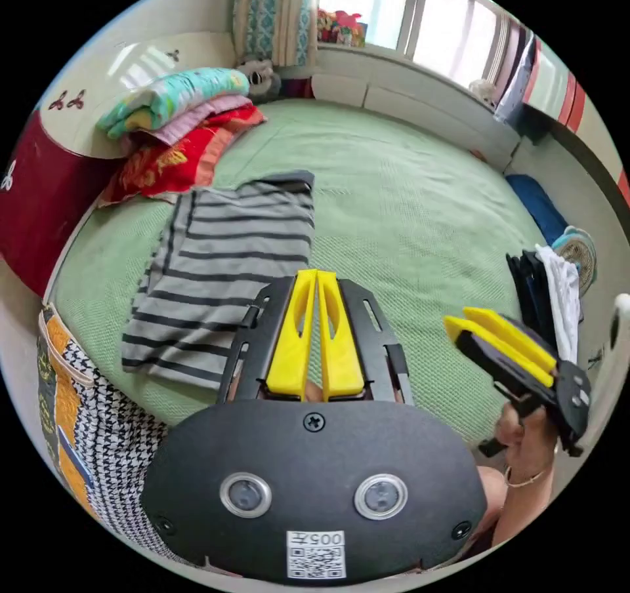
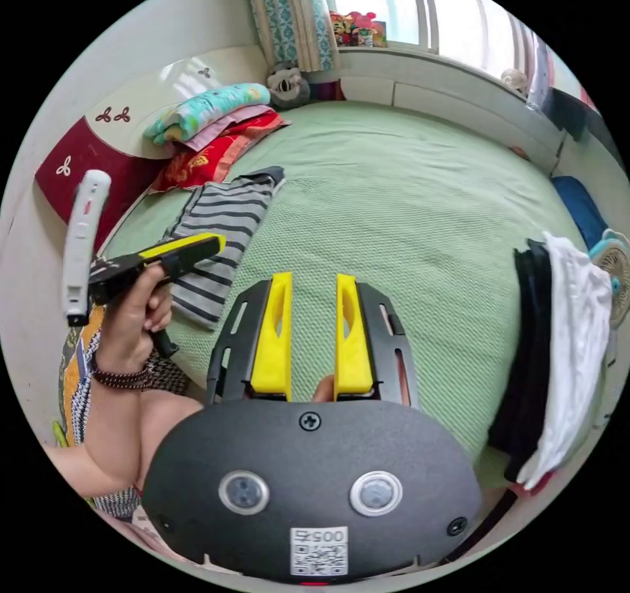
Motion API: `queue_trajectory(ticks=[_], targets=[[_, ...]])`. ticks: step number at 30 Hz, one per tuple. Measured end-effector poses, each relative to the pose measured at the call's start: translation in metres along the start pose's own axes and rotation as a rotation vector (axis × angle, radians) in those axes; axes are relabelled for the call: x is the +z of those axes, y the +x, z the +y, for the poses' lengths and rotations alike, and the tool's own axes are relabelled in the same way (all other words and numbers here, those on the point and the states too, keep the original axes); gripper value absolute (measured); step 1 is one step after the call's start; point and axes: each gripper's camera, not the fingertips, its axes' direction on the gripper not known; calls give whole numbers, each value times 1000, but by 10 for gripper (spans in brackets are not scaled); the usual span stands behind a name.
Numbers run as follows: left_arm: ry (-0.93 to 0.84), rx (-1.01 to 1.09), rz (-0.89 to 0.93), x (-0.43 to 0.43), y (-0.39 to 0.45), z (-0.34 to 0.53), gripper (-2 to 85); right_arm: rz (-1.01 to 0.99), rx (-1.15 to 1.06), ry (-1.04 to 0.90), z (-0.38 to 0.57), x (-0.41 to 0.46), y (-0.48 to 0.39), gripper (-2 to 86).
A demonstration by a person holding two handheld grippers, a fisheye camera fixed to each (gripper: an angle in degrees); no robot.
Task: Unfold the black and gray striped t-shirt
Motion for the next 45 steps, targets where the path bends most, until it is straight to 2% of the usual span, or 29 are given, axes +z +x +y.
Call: queue_trajectory(ticks=[4, 7, 9, 14, 19, 21, 27, 35, 45], targets=[[21, -75, -78, 6, -49, -13, -2, -29, -46, -16, -26, 42, -34, 89], [26, -113, -39, 10, -71, -20, -2, -43, -82, -14, -43, 70, -60, 103], [53, -85, -37, 8, -73, -24, -1, -71, -92, -20, -55, 90, -76, 110], [80, 87, -175, 14, -61, -29, -1, -129, -72, -18, -77, 123, -100, 132], [50, 106, -129, 29, -72, -38, -1, -162, -9, -64, -90, 162, -116, 137], [23, 95, -103, 36, -80, -42, -2, -186, -24, -134, -93, 182, -126, 113], [-27, 92, -117, 55, -97, -50, -5, -133, -68, -55, -98, 180, -146, -3], [-48, 109, -140, 74, -101, -59, -5, -19, -139, -32, -102, 177, -168, -11], [-54, 146, -82, 98, -85, -72, -5, 102, -62, -6, -93, 162, -141, -10]])
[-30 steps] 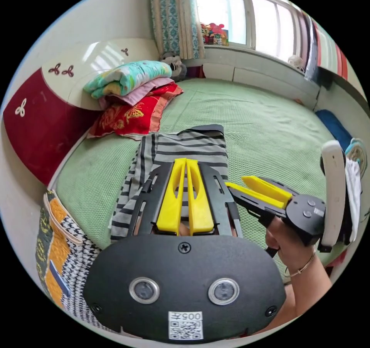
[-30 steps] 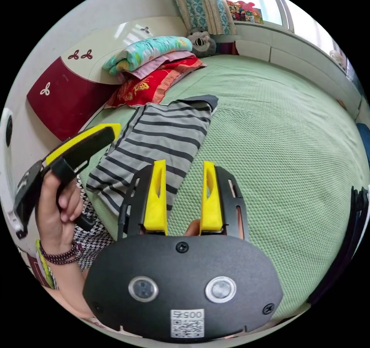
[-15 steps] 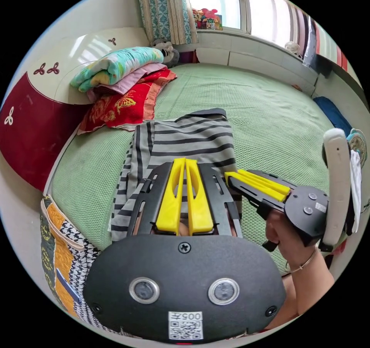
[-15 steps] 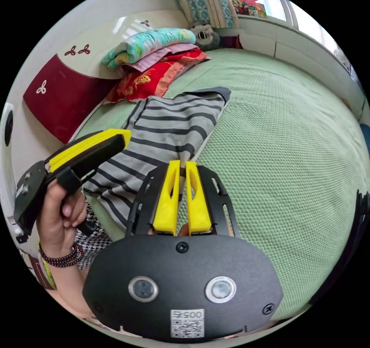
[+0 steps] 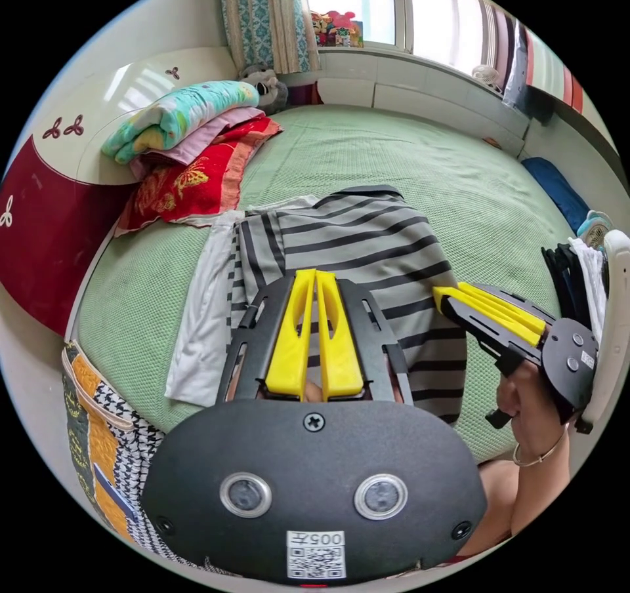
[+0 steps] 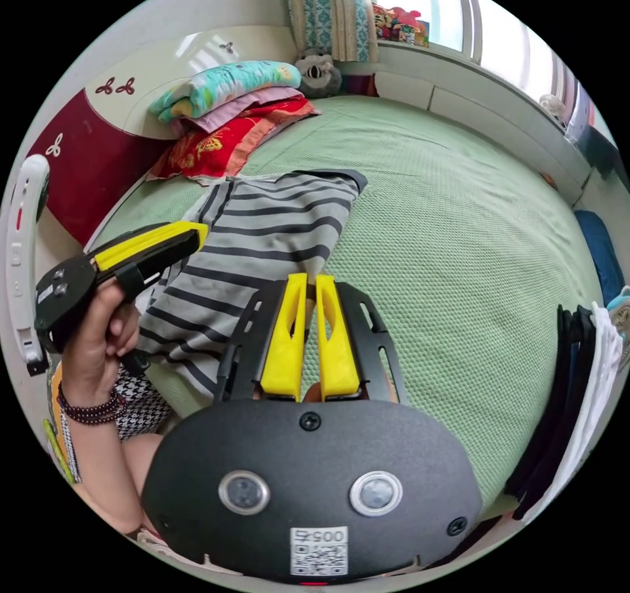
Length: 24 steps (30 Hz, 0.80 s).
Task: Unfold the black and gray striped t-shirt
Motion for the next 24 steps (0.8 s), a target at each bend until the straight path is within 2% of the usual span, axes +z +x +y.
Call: queue_trajectory(ticks=[7, 12, 17, 21, 24], targets=[[-23, 11, 66, 22, 11, -11, -3, 48, 35, -29, 14, -2, 20, -11], [-87, -12, 85, 41, 12, -18, 11, 153, 33, -40, 22, -9, 31, -11], [-144, -65, 284, 62, 7, -26, 54, 239, 98, -64, 27, -18, 56, -10], [-163, -37, 316, 74, 16, -30, 82, 333, 131, -136, 34, -18, 79, -4], [-181, 8, 343, 84, 30, -33, 101, 439, 182, -70, 37, -26, 95, 12]])
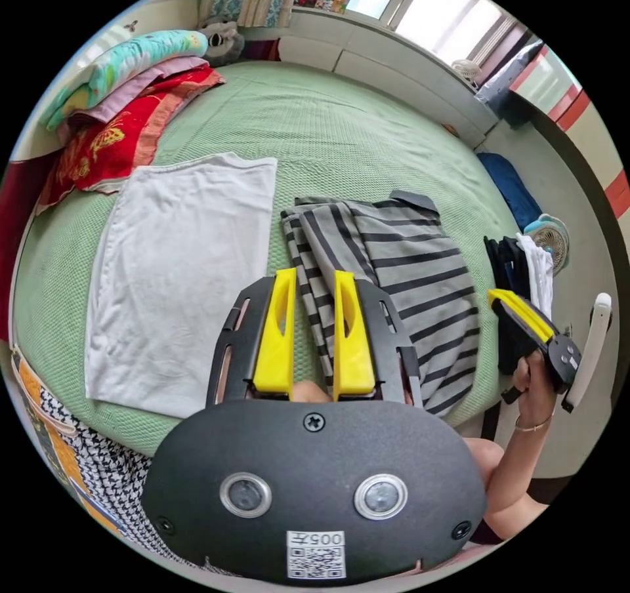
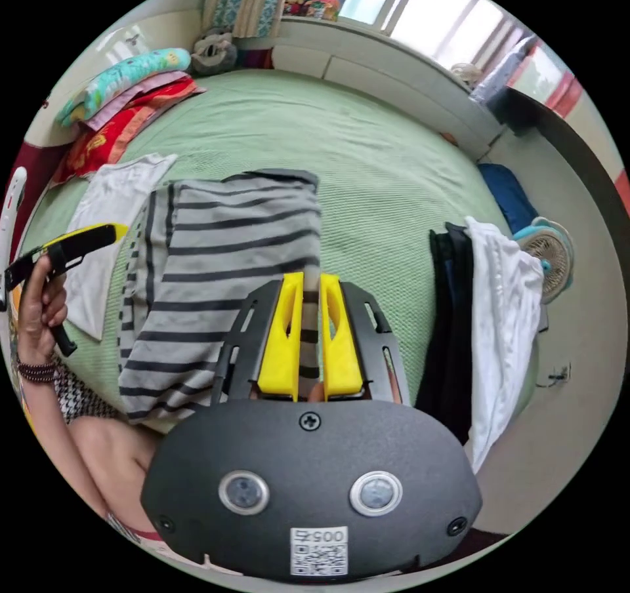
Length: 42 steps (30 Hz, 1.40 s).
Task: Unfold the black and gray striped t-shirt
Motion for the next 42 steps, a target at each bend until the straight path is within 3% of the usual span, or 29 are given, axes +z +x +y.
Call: queue_trajectory(ticks=[4, 14, 23, 29, 37, 42], targets=[[-68, 23, 42, 24, 10, -4, 132, -90, 18, 17, -2, 7, 12, 33], [-104, 99, -87, 57, 34, -6, 130, -324, -22, -96, -20, 74, 0, 78], [146, 218, -193, 68, 61, -10, 80, -195, 5, -10, -25, 79, -17, -8], [153, 209, -246, 66, 75, -14, 91, -145, 19, -23, -33, 86, -22, 15], [181, 52, -100, 23, 62, -4, 85, -153, 71, -60, -37, 70, -7, 0], [109, 38, -248, 14, 67, 7, 72, -153, 122, -2, -26, 41, 2, -9]])
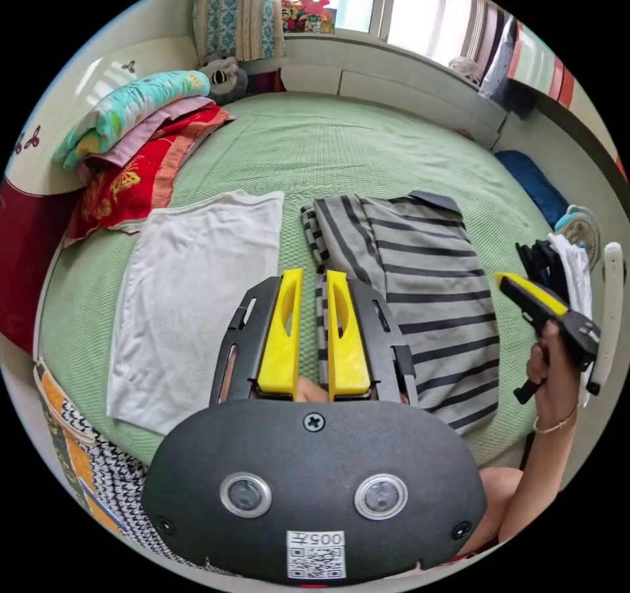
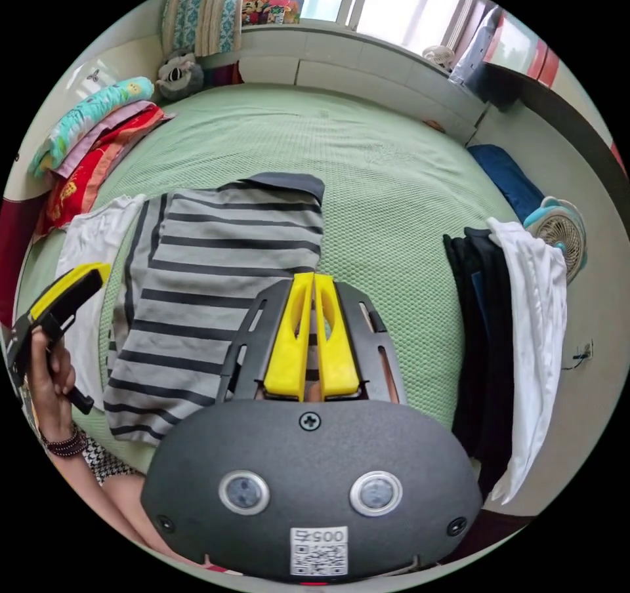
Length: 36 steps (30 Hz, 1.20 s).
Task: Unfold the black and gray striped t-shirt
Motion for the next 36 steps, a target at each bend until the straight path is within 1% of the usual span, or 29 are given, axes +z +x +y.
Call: queue_trajectory(ticks=[3, 5, 11, 14, 17, 19, 21, 25, 29, 36], targets=[[-35, 19, -1, -5, 5, 8, 71, -108, -7, 2, 8, -14, -3, -5], [-51, 22, 3, -12, 10, 13, 72, -143, -30, 1, 14, -21, -10, 1], [-6, 25, 44, -37, 29, 18, 72, -263, -124, -19, 31, -39, -49, 19], [-2, 50, 43, -42, 44, 17, 71, -260, -191, -32, 37, -39, -71, 27], [-11, 94, 36, -43, 57, 16, 70, -282, -223, -89, 40, -30, -85, 30], [-20, 115, 31, -41, 62, 15, 70, -232, -284, -82, 42, -25, -95, 37], [-40, 122, 15, -38, 65, 13, 71, -163, -329, -117, 43, -16, -106, 39], [-59, 108, 24, -36, 63, 10, 71, -223, -328, -144, 43, -7, -109, 55], [-82, 85, 29, -33, 59, 8, 69, -184, -310, -170, 41, 9, -113, 73], [-97, 77, 13, -34, 53, 8, 67, -211, -254, -205, 40, 32, -115, 76]])
